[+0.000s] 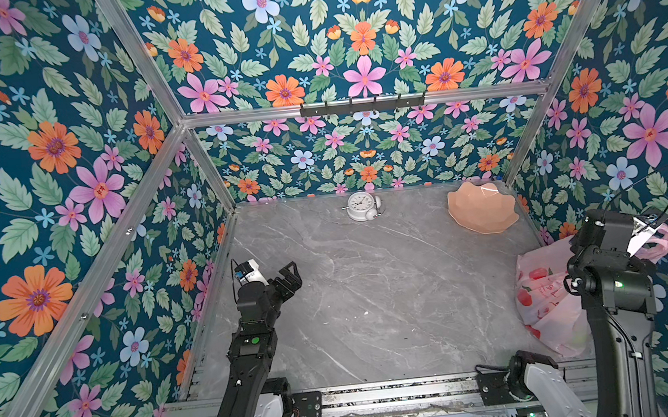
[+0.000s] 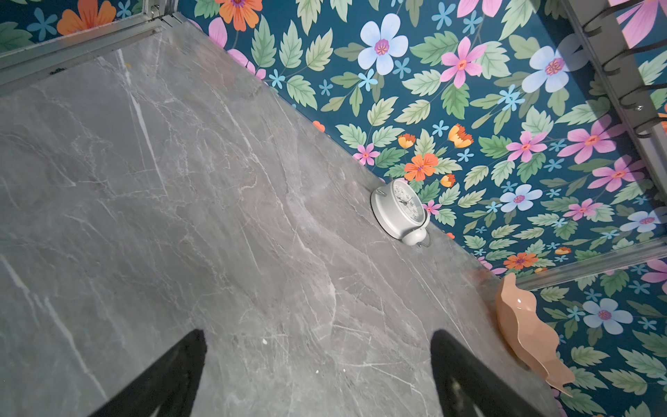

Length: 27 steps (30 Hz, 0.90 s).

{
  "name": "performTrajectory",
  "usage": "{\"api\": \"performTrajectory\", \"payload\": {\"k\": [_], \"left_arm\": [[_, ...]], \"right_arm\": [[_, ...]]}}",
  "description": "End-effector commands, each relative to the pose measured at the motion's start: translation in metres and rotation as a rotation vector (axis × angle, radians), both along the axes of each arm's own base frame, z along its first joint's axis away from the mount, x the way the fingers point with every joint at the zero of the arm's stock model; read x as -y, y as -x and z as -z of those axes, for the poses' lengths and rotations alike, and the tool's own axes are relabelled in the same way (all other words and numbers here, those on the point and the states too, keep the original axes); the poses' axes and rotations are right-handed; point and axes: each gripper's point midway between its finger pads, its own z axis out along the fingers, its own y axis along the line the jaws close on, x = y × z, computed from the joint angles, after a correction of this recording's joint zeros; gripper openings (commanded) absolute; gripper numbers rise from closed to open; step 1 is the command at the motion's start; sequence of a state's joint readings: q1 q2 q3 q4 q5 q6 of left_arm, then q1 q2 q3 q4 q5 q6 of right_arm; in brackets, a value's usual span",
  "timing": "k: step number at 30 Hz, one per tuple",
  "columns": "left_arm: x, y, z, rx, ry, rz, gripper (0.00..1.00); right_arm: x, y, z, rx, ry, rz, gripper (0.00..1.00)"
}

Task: Take the fake fruits out of the plastic bag
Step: 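Grasp the pink bag handles with the right gripper and lift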

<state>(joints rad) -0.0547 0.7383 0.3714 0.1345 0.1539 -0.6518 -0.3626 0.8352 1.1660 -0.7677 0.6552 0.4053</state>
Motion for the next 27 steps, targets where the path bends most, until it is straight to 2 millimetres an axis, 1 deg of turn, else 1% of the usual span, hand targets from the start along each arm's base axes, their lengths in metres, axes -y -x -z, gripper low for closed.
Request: {"api": "performTrajectory", "payload": {"k": [1, 3, 4, 6, 8, 11, 14, 15, 21, 23, 27], "left_arm": [[0.000, 0.000, -0.001, 0.013, -0.008, 0.003, 0.99], [0.000, 0.000, -0.001, 0.013, -0.008, 0.004, 0.99], [0.001, -0.001, 0.000, 0.009, -0.005, 0.004, 0.99], [0.001, -0.003, -0.001, 0.010, 0.001, 0.004, 0.99], [0.002, -0.004, -0.001, 0.010, 0.010, 0.006, 0.98], [0.003, -0.005, 0.000, 0.007, 0.016, 0.009, 0.98], [0.002, -0.004, 0.001, 0.005, 0.014, 0.005, 0.98], [0.002, -0.003, 0.002, 0.003, 0.013, 0.006, 0.98], [0.002, -0.001, 0.007, -0.006, 0.010, 0.004, 0.98], [0.002, -0.001, 0.007, -0.008, 0.010, 0.004, 0.98], [0.006, -0.004, 0.003, -0.007, 0.046, 0.017, 0.99]], "right_arm": [[0.008, -0.013, 0.006, 0.090, -0.081, -0.029, 0.82], [0.012, -0.020, 0.014, 0.101, -0.122, -0.044, 0.78], [0.019, -0.019, 0.016, 0.106, -0.134, -0.026, 0.77], [0.022, -0.023, 0.021, 0.100, -0.146, -0.025, 0.75], [0.024, -0.028, 0.026, 0.094, -0.158, -0.025, 0.71], [0.025, -0.034, 0.030, 0.090, -0.171, -0.038, 0.58], [0.024, -0.037, 0.031, 0.090, -0.173, -0.057, 0.42], [0.023, -0.037, 0.031, 0.087, -0.173, -0.060, 0.39], [0.019, -0.043, 0.034, 0.081, -0.199, -0.100, 0.15], [0.014, -0.044, 0.034, 0.087, -0.209, -0.125, 0.11], [-0.007, -0.049, 0.027, 0.098, -0.233, -0.219, 0.00]]}}
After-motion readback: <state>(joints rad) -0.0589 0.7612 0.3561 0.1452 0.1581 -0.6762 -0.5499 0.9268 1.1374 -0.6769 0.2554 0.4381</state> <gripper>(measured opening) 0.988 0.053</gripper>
